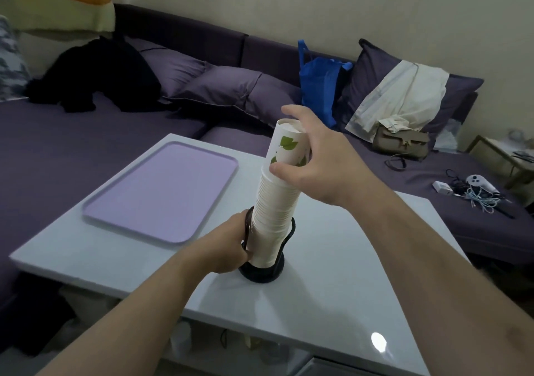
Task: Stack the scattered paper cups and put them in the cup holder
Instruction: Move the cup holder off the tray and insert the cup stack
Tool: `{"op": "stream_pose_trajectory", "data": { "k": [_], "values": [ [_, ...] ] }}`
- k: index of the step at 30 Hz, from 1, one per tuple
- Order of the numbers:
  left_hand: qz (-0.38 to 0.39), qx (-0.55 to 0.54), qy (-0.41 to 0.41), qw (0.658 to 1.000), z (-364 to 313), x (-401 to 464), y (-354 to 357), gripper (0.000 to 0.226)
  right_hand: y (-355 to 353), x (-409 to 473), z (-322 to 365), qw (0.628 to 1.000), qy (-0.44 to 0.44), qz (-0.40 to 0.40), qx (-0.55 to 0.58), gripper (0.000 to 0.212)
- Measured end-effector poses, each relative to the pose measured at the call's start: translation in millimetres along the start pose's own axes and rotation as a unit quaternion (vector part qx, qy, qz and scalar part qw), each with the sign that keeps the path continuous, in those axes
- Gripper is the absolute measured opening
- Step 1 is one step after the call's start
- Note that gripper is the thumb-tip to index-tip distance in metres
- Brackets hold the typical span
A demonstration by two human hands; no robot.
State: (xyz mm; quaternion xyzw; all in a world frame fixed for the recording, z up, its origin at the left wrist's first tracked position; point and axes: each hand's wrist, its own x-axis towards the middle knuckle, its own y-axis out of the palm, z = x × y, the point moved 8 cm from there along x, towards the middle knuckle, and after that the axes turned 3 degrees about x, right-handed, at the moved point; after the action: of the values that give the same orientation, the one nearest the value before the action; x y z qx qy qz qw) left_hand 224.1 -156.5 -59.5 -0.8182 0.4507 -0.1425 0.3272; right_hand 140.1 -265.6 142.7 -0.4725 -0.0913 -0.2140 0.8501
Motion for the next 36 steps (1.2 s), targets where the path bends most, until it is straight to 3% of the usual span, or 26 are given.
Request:
{"op": "stream_pose_trajectory", "data": {
  "k": [5, 8, 16, 21, 26, 31, 36],
  "values": [
    [-0.001, 0.01, -0.018, 1.0, 6.6, 1.8, 1.7, 0.07, 13.3, -11.3, -35.8, 0.985, 0.087, -0.015, 0.147, 0.105],
    [0.003, 0.02, -0.033, 0.999, 8.3, 3.4, 1.2, 0.072, 41.9, -29.0, -64.0, 0.97, 0.128, 0.027, 0.205, 0.096],
    [0.026, -0.004, -0.053, 0.998, 10.6, 2.2, 6.1, 0.09, 118.7, -76.5, -117.6, 0.964, 0.192, 0.106, 0.153, 0.085],
    [0.052, 0.059, -0.068, 0.995, 12.3, -4.6, 9.4, 0.104, 147.1, -98.9, -124.3, 0.967, 0.182, 0.14, 0.107, 0.098],
    [0.051, 0.081, -0.071, 0.993, 17.1, -7.3, 8.3, 0.106, 153.5, -105.4, -128.6, 0.971, 0.179, 0.128, 0.097, 0.093],
    [-0.01, 0.043, -0.046, 0.998, 25.9, -13.4, -28.0, 0.106, 157.6, -82.1, -109.4, 0.972, 0.167, 0.114, 0.116, 0.086],
    [-0.064, 0.06, -0.077, 0.993, 57.4, -18.2, -85.3, 0.107, 177.2, -29.4, -55.4, 0.981, 0.103, 0.136, 0.093, 0.075]
  ]
}}
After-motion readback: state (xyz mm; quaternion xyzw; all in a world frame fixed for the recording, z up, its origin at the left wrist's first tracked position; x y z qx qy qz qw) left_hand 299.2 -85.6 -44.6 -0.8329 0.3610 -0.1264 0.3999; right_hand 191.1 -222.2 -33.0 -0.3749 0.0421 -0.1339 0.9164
